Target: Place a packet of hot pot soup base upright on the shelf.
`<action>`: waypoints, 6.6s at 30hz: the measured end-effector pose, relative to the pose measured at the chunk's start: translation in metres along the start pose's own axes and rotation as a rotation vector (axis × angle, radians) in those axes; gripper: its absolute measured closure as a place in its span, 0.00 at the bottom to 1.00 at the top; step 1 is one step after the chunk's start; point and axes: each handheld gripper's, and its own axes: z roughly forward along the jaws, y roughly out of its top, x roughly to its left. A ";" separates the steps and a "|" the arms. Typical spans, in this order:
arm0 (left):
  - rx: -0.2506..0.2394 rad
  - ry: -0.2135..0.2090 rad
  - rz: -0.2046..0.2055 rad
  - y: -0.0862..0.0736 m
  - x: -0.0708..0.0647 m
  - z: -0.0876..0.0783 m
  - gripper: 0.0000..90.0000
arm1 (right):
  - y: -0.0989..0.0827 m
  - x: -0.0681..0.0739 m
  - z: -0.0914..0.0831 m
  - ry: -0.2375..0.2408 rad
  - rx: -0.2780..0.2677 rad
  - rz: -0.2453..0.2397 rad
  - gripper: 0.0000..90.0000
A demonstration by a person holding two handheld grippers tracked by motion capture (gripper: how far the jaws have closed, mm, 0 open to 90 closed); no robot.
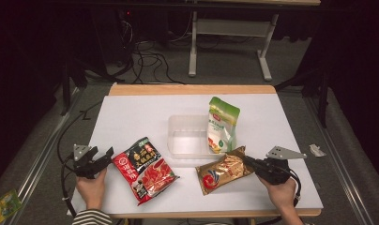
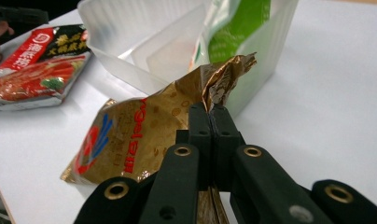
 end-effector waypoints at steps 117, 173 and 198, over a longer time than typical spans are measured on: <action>0.001 -0.004 -0.002 0.000 0.000 0.000 0.38 | 0.114 0.007 0.010 0.075 -0.167 0.079 1.00; 0.002 -0.004 -0.002 0.000 0.000 0.000 0.38 | 0.131 0.011 0.082 0.027 -0.100 0.009 0.89; 0.007 -0.003 -0.007 0.000 0.001 0.000 0.38 | 0.121 0.009 0.065 0.016 -0.152 -0.018 0.68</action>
